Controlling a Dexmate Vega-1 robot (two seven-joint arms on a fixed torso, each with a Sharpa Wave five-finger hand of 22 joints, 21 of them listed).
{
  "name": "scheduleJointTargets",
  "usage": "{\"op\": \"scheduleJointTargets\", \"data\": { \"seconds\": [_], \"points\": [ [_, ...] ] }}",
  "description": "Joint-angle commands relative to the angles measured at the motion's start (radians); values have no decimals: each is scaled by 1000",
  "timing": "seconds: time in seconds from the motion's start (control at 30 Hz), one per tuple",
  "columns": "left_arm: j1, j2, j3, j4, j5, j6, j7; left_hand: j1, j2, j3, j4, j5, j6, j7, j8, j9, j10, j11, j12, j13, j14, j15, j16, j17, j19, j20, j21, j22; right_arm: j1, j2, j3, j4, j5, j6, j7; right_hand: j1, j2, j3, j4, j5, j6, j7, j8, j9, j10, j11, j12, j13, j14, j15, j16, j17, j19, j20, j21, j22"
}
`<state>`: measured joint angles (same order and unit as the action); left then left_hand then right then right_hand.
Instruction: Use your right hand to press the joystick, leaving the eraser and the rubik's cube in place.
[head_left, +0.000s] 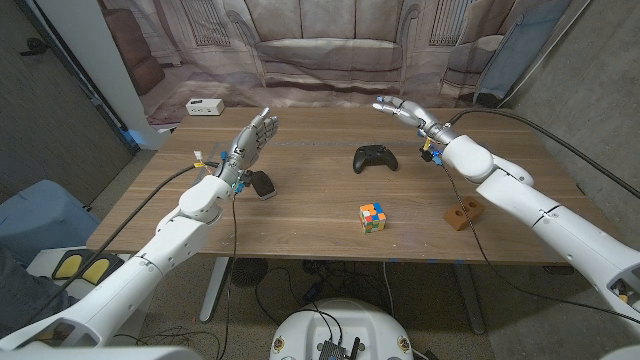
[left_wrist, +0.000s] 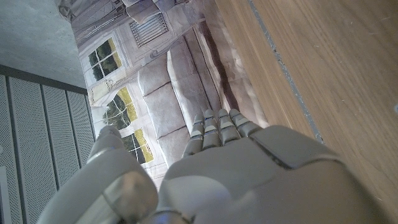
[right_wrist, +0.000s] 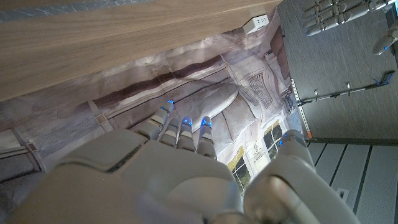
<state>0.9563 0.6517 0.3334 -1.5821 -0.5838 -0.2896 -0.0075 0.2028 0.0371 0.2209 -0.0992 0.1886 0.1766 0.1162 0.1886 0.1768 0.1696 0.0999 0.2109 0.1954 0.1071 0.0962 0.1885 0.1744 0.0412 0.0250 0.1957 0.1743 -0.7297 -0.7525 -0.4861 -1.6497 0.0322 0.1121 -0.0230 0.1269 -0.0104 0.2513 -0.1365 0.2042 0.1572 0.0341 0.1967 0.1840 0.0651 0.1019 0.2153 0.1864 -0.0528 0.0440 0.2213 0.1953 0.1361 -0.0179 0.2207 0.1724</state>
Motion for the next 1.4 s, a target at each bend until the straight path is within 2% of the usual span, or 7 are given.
{"op": "scheduleJointTargets", "data": {
  "seconds": [0.03, 0.43, 0.67, 0.8, 1.4],
  "points": [
    [10, 6, -8, -9, 4, -4, 8, 0, 5, 3, -8, 0, 3, 6, 0, 3, 5, 0, 3, 3, 4, 0, 0, 5, 4, -2, 3, 5, -41, 16, 51, 31, 172, 68, 28, 14, -1, 2, -6, 7, 8, 9, 5, 2, 15, 7, 11, 2, 18, 2, 7, 2, 20, -1, 8, 0],
    [8, 8, -10, -3, 3, -7, 1, 0, 6, 3, -9, 0, 3, 5, 0, 3, 3, 0, 2, 3, 5, -1, 0, 5, 4, -2, 3, 5, -54, 29, 72, 63, 275, 119, 66, 17, -3, 1, -7, 6, 18, 17, 6, 2, 33, 9, 13, 2, 31, 3, 8, 2, 33, 1, 8, 0],
    [-8, -3, -4, 22, 9, -16, -3, 0, 6, 2, -9, 0, 3, 6, 0, 3, 4, -1, 2, 3, 5, -1, 0, 5, 4, -2, 3, 5, -61, 39, 88, 85, 349, 140, 98, 21, -6, -1, -8, 4, 43, 12, 11, 2, 73, 2, 19, 2, 74, -3, 16, 2, 80, -6, 16, 0],
    [-15, -10, -2, 35, 8, -29, -11, 0, 6, 2, -9, 0, 4, 6, 0, 3, 4, 0, 2, 3, 6, -1, 0, 5, 4, -1, 3, 5, -68, 49, 100, 101, 401, 156, 119, 24, -6, -1, -9, 3, 45, 14, 10, 2, 80, 7, 18, 2, 87, -2, 19, 2, 99, -10, 20, 0],
    [-29, -22, -2, 55, 11, -53, -17, 0, 6, 2, -11, 0, 6, 5, 1, 3, 8, -3, 3, 3, 8, -4, 0, 5, 5, -2, 3, 5, -97, 51, 135, 114, 498, 166, 138, 30, -6, -1, -10, 3, 45, 26, 6, 2, 85, 16, 14, 2, 92, 6, 15, 3, 105, -7, 15, 0]
  ]
}}
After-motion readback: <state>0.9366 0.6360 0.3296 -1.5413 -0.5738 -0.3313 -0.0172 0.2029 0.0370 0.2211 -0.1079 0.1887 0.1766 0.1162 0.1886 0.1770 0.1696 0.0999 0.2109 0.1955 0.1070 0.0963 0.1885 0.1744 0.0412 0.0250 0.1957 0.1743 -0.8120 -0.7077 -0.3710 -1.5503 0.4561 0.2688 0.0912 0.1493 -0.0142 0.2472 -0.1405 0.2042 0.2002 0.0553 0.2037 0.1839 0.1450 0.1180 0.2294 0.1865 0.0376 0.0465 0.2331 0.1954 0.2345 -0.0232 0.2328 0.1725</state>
